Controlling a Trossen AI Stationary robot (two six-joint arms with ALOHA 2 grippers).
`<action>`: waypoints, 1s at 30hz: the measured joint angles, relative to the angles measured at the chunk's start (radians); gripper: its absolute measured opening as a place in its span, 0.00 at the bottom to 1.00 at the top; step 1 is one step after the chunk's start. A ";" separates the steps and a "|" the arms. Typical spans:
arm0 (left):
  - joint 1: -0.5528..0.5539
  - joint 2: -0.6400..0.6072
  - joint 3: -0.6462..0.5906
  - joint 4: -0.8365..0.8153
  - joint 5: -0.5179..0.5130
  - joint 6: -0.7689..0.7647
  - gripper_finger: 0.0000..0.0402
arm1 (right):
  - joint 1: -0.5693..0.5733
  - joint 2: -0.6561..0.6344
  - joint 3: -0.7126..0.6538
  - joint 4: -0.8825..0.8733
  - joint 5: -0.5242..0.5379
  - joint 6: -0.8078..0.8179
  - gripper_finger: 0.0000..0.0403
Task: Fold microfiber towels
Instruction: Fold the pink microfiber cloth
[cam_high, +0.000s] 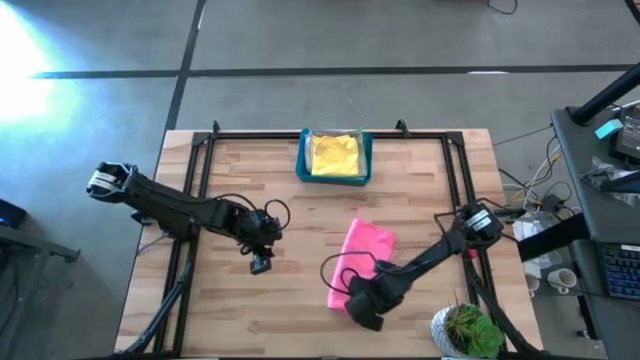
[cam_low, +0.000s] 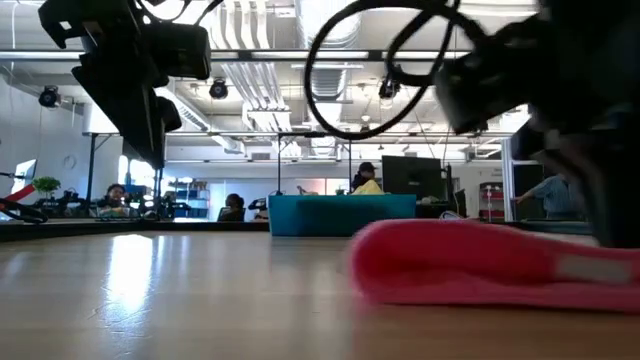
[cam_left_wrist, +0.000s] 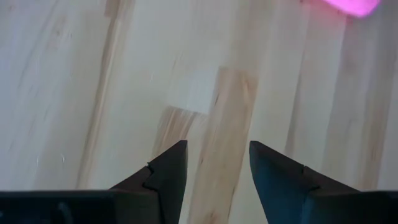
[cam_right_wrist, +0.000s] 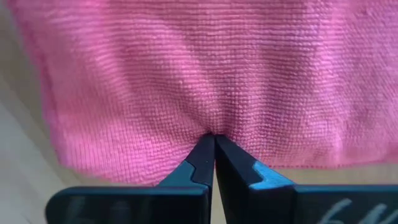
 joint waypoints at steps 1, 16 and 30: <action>0.000 0.001 0.000 0.004 0.000 0.000 0.39 | 0.011 -0.001 -0.001 -0.012 0.000 0.007 0.02; 0.003 0.001 0.000 0.167 0.000 0.008 0.39 | 0.088 -0.234 -0.004 -0.061 0.243 -0.005 0.02; 0.076 0.001 0.009 0.164 -0.028 0.032 0.39 | 0.084 -0.676 -0.301 -0.108 0.421 0.175 0.02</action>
